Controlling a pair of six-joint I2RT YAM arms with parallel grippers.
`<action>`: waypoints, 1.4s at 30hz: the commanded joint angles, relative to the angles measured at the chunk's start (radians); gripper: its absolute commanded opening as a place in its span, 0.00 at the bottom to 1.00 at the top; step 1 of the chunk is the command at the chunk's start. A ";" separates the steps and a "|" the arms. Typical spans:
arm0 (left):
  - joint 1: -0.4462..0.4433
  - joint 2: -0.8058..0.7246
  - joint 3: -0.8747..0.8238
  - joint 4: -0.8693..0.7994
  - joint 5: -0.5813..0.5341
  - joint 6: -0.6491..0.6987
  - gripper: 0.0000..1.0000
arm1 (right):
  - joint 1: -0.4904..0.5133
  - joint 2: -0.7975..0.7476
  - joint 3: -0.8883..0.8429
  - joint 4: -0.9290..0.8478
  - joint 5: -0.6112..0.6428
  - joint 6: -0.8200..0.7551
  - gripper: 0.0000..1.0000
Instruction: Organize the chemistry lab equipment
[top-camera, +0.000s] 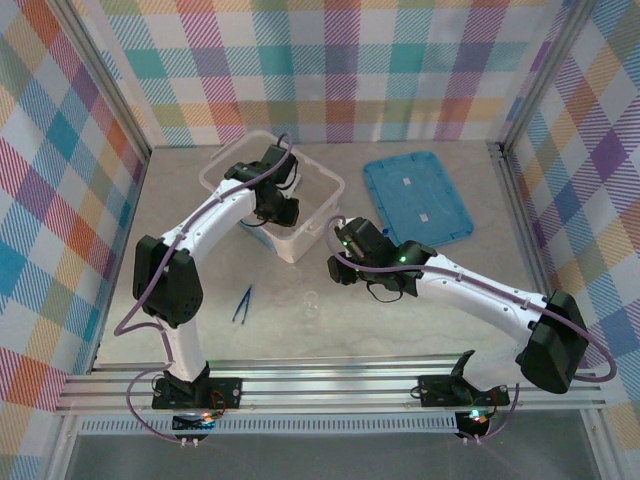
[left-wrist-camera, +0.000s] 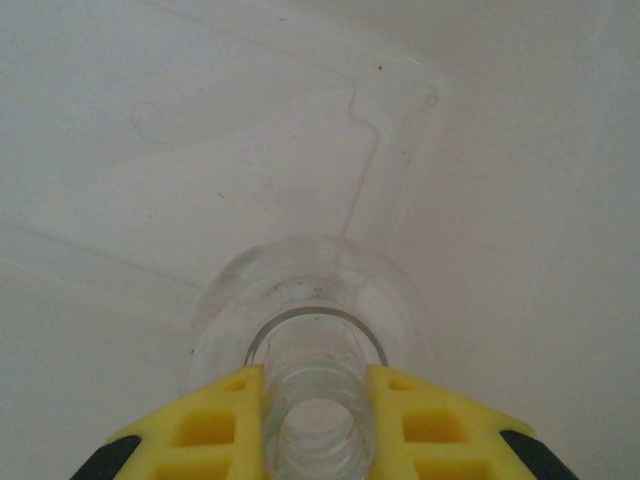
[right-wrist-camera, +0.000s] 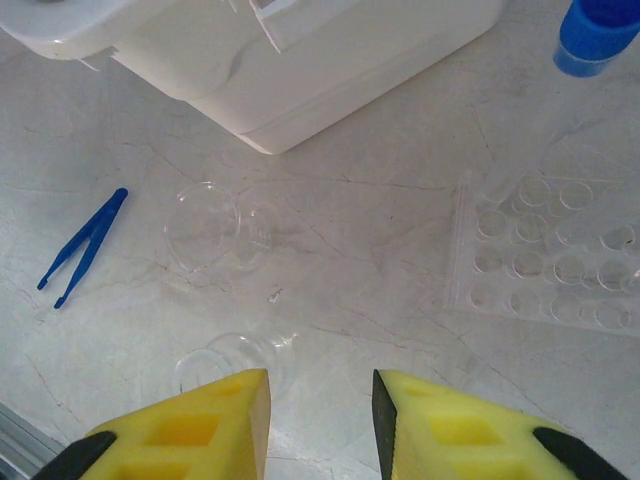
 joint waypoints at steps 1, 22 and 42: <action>0.011 0.013 0.019 0.000 0.030 0.018 0.13 | 0.004 -0.001 0.024 -0.006 0.007 -0.004 0.34; 0.011 0.084 0.011 -0.056 0.051 0.061 0.15 | 0.001 0.014 0.035 -0.006 0.001 0.003 0.34; 0.010 0.149 0.119 -0.109 0.006 0.093 0.14 | 0.001 0.000 0.010 0.009 0.002 0.008 0.34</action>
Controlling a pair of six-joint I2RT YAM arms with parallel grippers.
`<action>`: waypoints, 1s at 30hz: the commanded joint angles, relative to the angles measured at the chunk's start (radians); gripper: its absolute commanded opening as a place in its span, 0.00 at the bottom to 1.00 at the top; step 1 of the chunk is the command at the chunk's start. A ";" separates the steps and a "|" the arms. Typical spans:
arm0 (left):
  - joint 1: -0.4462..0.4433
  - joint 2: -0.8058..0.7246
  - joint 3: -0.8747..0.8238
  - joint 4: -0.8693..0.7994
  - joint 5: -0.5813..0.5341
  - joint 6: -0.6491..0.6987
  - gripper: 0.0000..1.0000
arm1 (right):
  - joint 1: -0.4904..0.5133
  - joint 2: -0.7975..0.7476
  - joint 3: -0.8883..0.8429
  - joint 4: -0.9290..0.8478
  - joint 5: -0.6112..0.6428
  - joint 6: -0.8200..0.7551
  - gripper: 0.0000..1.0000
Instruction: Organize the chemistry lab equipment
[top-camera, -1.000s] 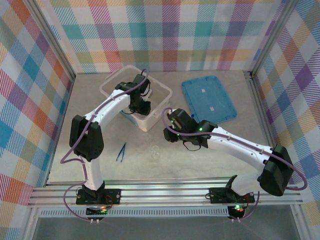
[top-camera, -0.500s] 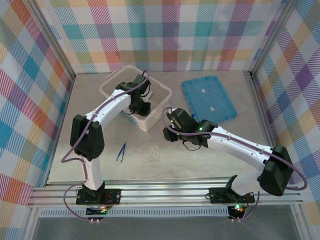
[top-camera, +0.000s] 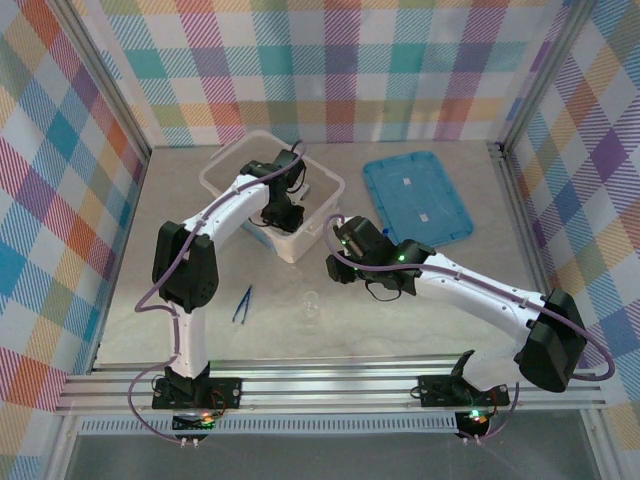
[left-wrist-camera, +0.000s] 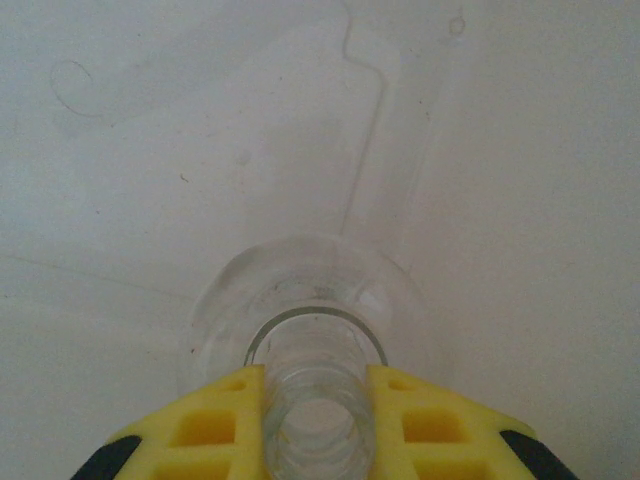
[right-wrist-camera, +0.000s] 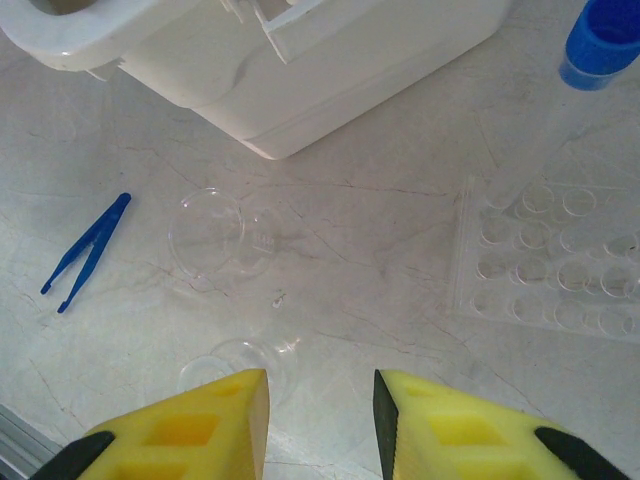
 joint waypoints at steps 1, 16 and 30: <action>0.009 0.000 0.022 -0.032 -0.007 0.018 0.14 | 0.003 -0.011 -0.004 0.006 0.003 0.007 0.34; 0.004 0.045 0.035 -0.066 0.006 0.021 0.23 | 0.003 -0.011 -0.004 0.009 0.003 0.011 0.34; 0.013 0.065 0.071 -0.100 0.007 0.014 0.27 | 0.002 -0.010 0.003 0.005 0.001 0.006 0.34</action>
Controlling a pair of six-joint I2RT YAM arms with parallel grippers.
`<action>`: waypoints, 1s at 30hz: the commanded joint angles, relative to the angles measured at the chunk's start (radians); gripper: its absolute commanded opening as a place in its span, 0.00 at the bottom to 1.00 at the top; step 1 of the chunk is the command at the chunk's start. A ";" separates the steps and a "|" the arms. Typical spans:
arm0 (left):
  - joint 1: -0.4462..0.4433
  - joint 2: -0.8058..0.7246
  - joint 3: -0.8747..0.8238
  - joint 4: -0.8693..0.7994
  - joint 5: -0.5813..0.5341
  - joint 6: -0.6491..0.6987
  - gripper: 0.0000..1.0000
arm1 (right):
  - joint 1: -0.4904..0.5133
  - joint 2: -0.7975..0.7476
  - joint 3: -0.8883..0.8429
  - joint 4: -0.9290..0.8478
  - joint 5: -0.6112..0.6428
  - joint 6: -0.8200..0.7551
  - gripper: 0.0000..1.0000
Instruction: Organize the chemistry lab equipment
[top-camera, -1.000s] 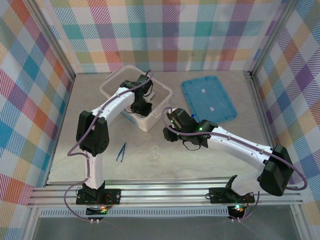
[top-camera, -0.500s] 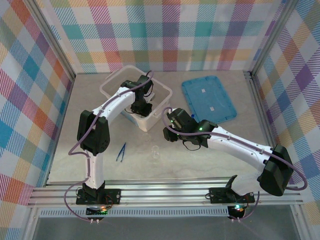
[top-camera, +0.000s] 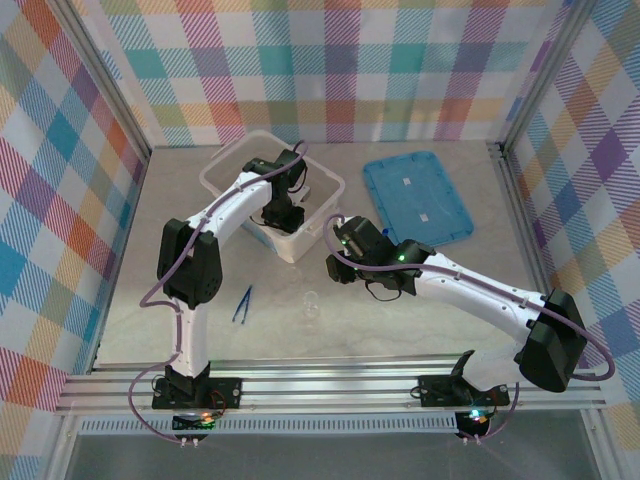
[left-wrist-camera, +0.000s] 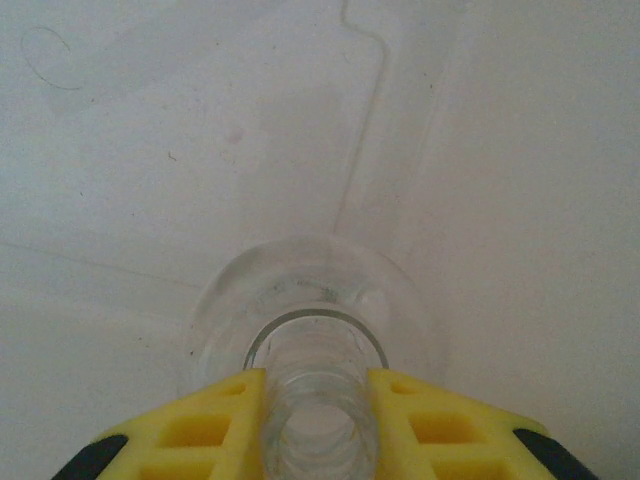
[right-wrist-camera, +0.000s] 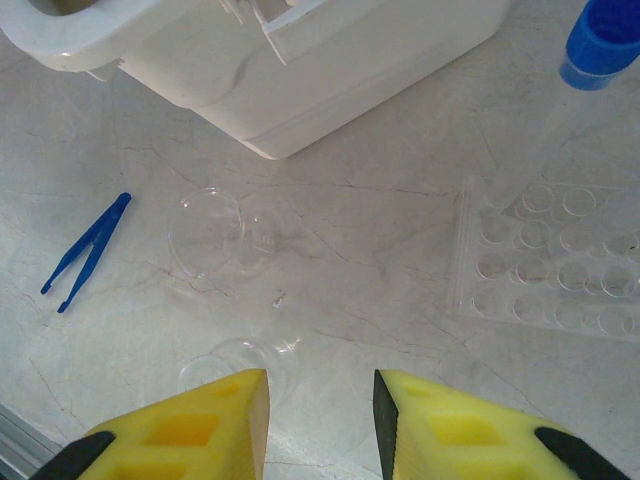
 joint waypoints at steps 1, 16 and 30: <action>0.010 0.018 0.022 -0.028 -0.005 0.009 0.29 | 0.002 -0.008 0.006 0.005 0.001 0.004 0.34; 0.010 -0.088 0.030 -0.016 0.005 -0.027 0.55 | 0.001 -0.011 0.018 0.001 0.001 0.000 0.34; -0.066 -0.270 0.061 -0.051 -0.065 -0.053 0.63 | 0.001 -0.031 0.044 -0.028 0.030 -0.022 0.41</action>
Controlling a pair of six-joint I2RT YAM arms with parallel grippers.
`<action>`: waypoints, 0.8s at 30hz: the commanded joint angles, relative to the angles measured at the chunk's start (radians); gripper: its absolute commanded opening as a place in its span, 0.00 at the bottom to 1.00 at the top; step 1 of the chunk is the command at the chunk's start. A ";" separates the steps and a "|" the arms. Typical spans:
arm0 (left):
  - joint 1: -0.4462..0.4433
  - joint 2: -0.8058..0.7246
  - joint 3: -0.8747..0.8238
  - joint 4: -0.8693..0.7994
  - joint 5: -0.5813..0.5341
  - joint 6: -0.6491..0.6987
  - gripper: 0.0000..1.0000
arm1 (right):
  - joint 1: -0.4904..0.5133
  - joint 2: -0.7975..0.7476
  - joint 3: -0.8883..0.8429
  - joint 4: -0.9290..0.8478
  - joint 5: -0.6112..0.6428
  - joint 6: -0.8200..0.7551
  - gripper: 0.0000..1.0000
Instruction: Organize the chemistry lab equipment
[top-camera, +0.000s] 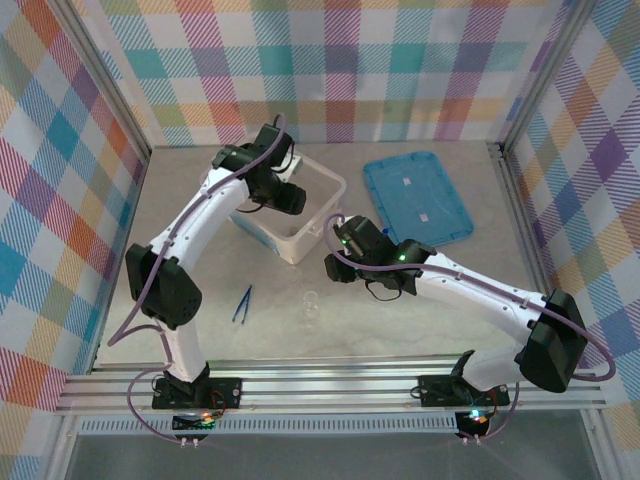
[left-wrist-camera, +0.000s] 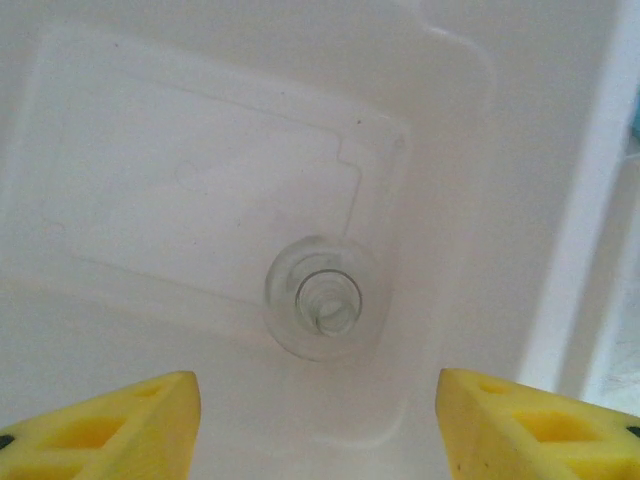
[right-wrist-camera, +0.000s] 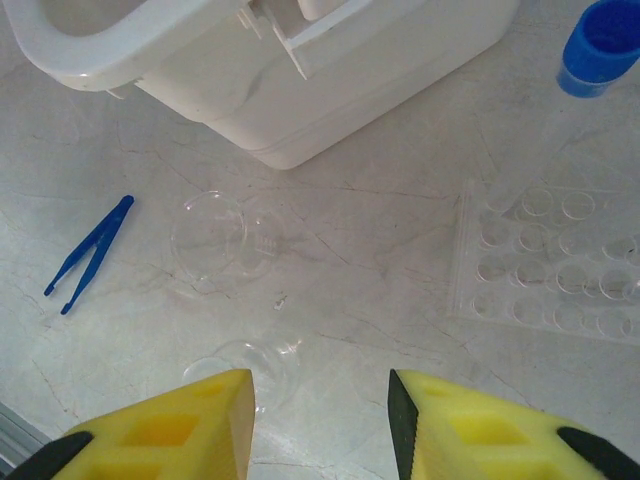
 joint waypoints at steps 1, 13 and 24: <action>-0.052 -0.061 -0.021 -0.038 -0.032 -0.010 0.62 | 0.001 -0.026 0.043 -0.033 0.035 -0.023 0.40; -0.302 -0.370 -0.420 0.135 -0.183 -0.135 0.60 | -0.020 -0.058 0.040 -0.103 0.072 -0.058 0.40; -0.452 -0.481 -0.697 0.256 -0.236 -0.240 0.59 | -0.051 -0.150 -0.020 -0.154 0.096 -0.022 0.41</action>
